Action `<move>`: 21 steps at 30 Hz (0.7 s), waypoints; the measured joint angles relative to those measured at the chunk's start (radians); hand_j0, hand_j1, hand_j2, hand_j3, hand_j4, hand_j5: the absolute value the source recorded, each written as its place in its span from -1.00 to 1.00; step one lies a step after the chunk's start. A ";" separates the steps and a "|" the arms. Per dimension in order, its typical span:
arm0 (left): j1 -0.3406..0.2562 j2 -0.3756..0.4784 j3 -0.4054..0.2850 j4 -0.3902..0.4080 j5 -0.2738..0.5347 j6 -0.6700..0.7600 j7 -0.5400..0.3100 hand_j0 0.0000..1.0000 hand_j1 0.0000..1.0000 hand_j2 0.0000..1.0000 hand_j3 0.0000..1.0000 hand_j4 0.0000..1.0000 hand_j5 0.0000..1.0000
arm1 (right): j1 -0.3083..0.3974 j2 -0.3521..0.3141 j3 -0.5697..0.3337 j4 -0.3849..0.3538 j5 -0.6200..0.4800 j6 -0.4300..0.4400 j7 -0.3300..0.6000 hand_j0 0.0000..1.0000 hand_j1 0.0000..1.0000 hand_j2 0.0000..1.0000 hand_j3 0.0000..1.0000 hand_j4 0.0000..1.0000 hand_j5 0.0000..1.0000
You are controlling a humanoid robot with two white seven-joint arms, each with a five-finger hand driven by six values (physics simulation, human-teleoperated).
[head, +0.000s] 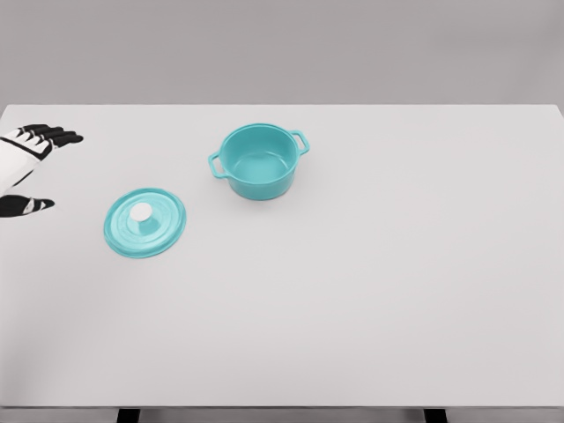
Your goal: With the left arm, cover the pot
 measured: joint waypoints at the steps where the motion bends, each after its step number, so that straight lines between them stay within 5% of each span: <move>1: -0.015 0.020 -0.015 -0.014 0.004 0.000 -0.002 0.78 0.78 0.78 0.78 0.78 0.78 | 0.000 0.000 0.000 0.000 0.000 0.000 0.000 1.00 1.00 1.00 1.00 1.00 1.00; 4: -0.078 0.077 -0.089 -0.047 0.028 0.000 -0.004 0.67 0.67 0.67 0.67 0.67 0.67 | 0.000 0.000 0.000 0.001 0.000 0.000 0.000 1.00 1.00 1.00 1.00 1.00 1.00; 5: -0.095 0.088 -0.118 -0.053 0.037 0.000 -0.004 0.48 0.48 0.48 0.48 0.48 0.48 | 0.000 0.000 0.000 0.000 0.000 0.000 0.000 1.00 1.00 1.00 1.00 1.00 1.00; 21: -0.104 0.141 -0.336 -0.135 0.068 0.000 0.000 0.51 0.51 0.51 0.51 0.51 0.51 | 0.000 0.000 0.000 0.000 0.000 0.000 0.000 1.00 1.00 1.00 1.00 1.00 1.00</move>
